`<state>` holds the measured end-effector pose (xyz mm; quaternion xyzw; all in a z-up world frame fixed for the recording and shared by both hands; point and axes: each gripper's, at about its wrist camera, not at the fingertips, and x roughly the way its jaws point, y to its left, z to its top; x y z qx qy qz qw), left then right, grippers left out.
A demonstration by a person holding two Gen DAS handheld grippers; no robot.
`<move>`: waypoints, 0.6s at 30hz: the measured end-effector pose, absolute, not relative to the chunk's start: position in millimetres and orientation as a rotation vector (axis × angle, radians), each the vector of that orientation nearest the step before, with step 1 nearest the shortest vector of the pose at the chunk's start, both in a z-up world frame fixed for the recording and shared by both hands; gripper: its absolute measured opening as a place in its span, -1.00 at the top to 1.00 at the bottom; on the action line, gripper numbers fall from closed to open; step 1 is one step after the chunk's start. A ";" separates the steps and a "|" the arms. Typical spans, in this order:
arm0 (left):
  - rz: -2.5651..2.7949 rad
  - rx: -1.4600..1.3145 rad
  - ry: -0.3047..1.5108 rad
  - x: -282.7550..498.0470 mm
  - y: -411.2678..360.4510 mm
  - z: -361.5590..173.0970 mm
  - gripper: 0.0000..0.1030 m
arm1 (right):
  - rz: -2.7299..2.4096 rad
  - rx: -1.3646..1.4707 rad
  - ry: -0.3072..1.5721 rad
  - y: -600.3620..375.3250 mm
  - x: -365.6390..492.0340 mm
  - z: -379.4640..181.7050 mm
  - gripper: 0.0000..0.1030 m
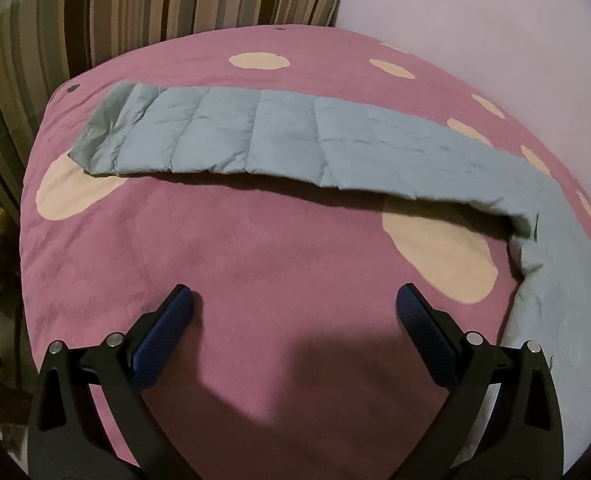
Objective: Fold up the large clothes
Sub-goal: 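Grasp the jacket sleeve with the right gripper and fold it across the back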
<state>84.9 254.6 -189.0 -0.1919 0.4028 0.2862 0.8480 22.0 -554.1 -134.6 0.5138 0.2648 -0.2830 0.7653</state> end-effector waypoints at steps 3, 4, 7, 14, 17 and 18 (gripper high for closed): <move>0.610 -0.396 0.864 87.1 254.2 -190.1 -0.96 | -0.623 1.143 0.514 -564.3 17.5 -142.0 -0.22; 0.612 -0.393 0.870 87.5 253.4 -189.9 -0.96 | -0.628 1.140 0.500 -566.5 17.9 -142.0 -0.22; 0.623 -0.374 0.886 90.7 252.2 -191.4 -0.96 | -0.649 1.165 0.436 -577.4 17.8 -146.6 -0.22; 0.631 -0.360 0.898 93.0 251.2 -195.1 -0.96 | -0.641 1.156 0.467 -587.5 31.3 -154.5 0.70; 0.635 -0.350 0.906 94.0 250.9 -196.9 -0.96 | -0.630 1.107 0.486 -583.4 40.3 -144.7 0.79; 0.636 -0.348 0.908 94.2 250.7 -197.4 -0.96 | -0.616 1.080 0.485 -578.9 44.6 -136.1 0.79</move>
